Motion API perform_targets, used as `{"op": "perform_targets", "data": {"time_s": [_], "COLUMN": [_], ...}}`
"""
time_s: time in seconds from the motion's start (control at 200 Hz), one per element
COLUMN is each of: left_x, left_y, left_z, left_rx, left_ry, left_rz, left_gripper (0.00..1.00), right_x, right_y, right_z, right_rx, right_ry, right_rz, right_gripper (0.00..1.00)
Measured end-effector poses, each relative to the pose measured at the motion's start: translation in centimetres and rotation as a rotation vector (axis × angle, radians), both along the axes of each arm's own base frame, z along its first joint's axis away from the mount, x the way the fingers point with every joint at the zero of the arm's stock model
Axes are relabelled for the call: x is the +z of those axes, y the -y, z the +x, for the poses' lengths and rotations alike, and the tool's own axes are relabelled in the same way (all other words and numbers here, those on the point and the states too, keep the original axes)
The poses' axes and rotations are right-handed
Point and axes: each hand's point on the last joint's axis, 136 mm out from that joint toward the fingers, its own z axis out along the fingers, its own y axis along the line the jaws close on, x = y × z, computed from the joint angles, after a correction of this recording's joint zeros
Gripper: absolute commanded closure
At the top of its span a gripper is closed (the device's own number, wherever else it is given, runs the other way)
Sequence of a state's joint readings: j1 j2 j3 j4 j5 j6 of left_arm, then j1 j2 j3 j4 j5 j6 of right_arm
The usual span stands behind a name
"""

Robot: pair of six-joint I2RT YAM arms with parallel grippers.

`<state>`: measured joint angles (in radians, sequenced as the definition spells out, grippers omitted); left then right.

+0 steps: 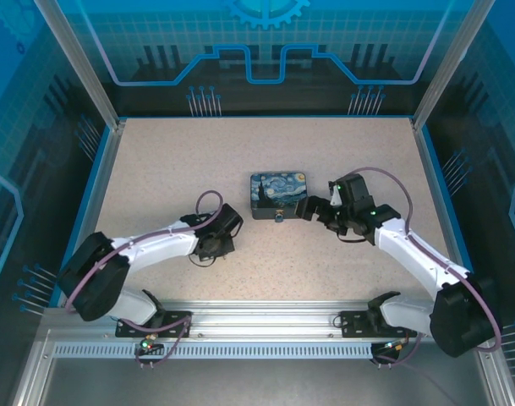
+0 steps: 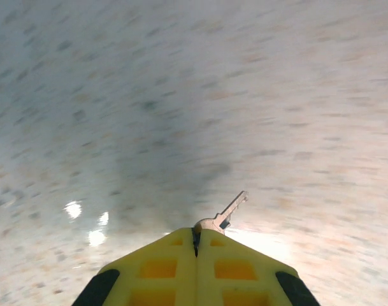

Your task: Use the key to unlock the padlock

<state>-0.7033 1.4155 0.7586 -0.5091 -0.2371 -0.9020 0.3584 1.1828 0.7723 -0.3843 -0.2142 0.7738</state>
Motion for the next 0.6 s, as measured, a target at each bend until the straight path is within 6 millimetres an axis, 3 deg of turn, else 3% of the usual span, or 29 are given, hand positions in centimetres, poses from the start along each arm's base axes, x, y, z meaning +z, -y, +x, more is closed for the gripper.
{"op": "perform_targets", "data": {"time_s": [0.225, 0.325, 0.49, 0.6], "left_x": [8.8, 12.0, 14.9, 16.5], "left_y": [7.7, 10.4, 12.1, 12.7], "left_z": [4.5, 5.5, 6.5, 7.1], "left_rx": [-0.259, -0.368, -0.414, -0.38], "left_ry": [0.347, 0.498, 0.648, 0.7], "left_rz": [-0.285, -0.375, -0.458, -0.522], "left_gripper": [1.0, 1.0, 1.0, 1.0], "right_x": [2.2, 3.0, 4.1, 4.0], "right_y": [0.3, -0.4, -1.6, -1.9], "right_z": [1.0, 1.2, 1.3, 1.0], "right_rx": [0.02, 0.042, 0.049, 0.022], "right_ry": [0.068, 0.083, 0.092, 0.087], "right_rz": [0.119, 0.176, 0.286, 0.362], "right_gripper": [0.01, 0.02, 0.16, 0.34]}}
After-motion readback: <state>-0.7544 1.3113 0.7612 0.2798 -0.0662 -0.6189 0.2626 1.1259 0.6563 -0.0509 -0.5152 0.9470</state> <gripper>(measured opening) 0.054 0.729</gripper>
